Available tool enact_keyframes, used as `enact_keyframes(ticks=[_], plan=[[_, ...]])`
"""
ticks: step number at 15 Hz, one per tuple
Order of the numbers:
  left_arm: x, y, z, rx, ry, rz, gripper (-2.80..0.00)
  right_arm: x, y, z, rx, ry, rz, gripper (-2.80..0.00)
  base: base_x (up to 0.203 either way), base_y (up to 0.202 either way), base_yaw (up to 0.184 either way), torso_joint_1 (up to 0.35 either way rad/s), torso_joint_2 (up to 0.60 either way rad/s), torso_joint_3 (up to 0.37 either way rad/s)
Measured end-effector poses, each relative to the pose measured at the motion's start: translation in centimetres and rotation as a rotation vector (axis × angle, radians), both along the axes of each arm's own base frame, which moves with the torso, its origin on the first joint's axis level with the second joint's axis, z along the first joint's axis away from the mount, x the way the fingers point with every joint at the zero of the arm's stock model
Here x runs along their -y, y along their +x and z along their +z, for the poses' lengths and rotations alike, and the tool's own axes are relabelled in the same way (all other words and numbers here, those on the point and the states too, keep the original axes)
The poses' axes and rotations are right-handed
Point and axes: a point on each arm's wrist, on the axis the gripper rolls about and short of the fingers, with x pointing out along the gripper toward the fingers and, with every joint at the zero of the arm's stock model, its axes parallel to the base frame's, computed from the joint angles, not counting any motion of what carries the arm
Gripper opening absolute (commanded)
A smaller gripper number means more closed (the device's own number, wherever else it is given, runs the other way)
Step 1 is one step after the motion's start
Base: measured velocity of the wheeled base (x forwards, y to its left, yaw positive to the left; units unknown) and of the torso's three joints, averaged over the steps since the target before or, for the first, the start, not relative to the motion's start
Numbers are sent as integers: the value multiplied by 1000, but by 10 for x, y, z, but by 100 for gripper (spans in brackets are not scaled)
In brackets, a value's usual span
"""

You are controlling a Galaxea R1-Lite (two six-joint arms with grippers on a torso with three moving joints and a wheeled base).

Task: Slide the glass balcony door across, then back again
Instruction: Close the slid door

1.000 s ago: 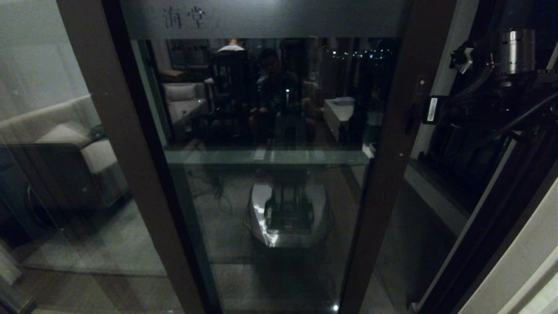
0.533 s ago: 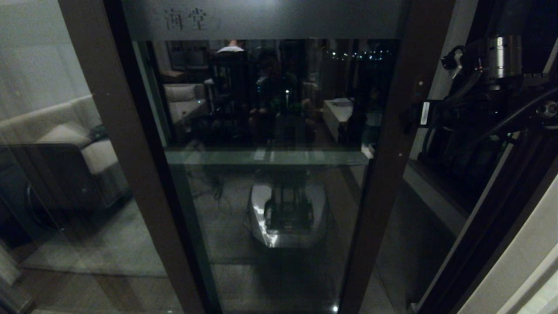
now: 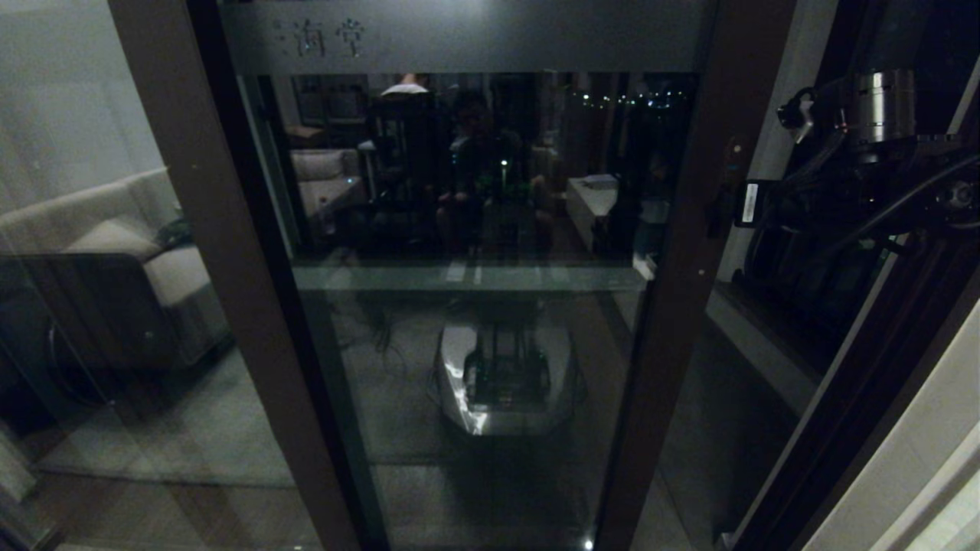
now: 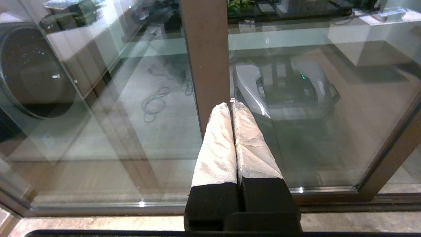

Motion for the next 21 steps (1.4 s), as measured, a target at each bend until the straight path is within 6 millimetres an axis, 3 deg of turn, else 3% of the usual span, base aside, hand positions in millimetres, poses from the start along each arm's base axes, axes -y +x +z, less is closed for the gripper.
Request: enact_keyframes(ticks=[21], plan=[[0, 0, 0, 0, 0, 0, -280, 35, 0, -2, -8, -17, -104, 0, 0, 0, 0, 0, 0, 0]])
